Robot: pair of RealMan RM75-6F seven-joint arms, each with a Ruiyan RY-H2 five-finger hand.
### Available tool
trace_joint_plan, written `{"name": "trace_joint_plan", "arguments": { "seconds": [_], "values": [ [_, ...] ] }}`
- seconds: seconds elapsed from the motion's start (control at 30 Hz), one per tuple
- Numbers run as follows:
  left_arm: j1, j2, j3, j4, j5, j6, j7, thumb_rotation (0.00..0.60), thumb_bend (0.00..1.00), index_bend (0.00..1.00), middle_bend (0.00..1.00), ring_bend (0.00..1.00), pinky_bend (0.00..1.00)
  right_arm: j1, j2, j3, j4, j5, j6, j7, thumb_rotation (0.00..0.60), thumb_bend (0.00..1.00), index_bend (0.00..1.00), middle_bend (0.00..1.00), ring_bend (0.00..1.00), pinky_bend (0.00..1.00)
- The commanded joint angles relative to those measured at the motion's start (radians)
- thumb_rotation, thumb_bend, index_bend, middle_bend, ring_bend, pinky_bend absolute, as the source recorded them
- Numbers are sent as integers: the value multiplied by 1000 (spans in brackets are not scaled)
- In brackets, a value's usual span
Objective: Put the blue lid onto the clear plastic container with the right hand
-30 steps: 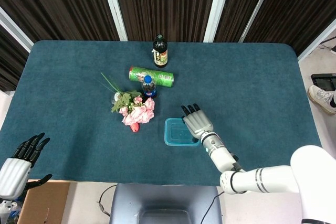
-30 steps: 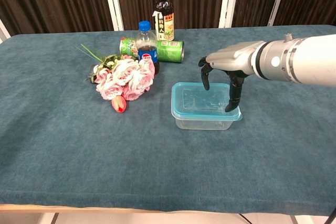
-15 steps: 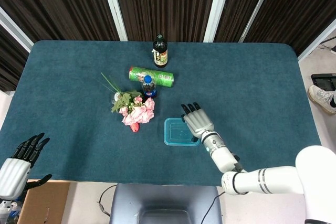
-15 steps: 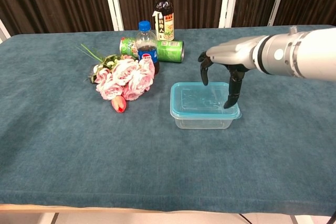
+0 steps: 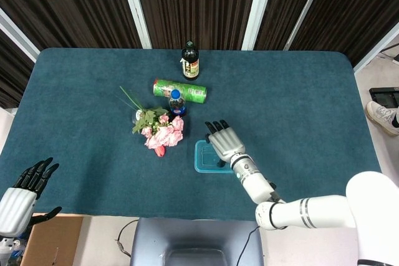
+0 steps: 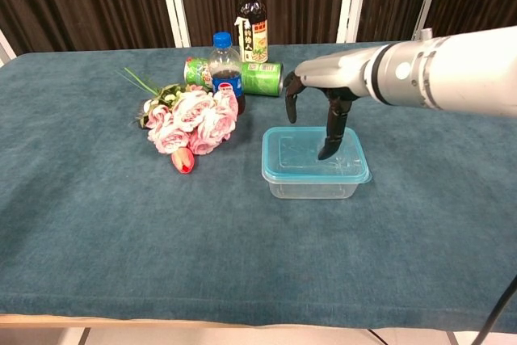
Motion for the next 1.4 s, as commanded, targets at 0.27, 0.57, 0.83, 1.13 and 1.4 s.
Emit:
{"name": "trace_joint_plan", "arguments": {
  "seconds": [0.27,0.57,0.83,1.13,1.4],
  "values": [
    [3,4,1,2,1,6,-13,600,450,53,0,68,161,23,-47,5,41,39,-3,-18,600,6,459,118,0,41],
    [2,4,-2,2,-3,4,-14,600,449,53,0,68,161,39,-56,10,48,63,-18,-23,600,5,457,118,0,34],
    [-1,6,0,1,-2,-2,-17,600,448,53,0,68,162,49,-71,11,65,80,-12,-29,600,6,455,118,0,35],
    [0,8,0,2,0,2,-24,600,448,53,0,68,162,56,-88,9,85,90,-15,-33,600,5,454,118,0,34],
    [0,8,1,3,3,4,-26,600,448,53,0,68,162,60,-96,2,91,96,-14,-44,600,6,454,118,0,35]
  ]
}}
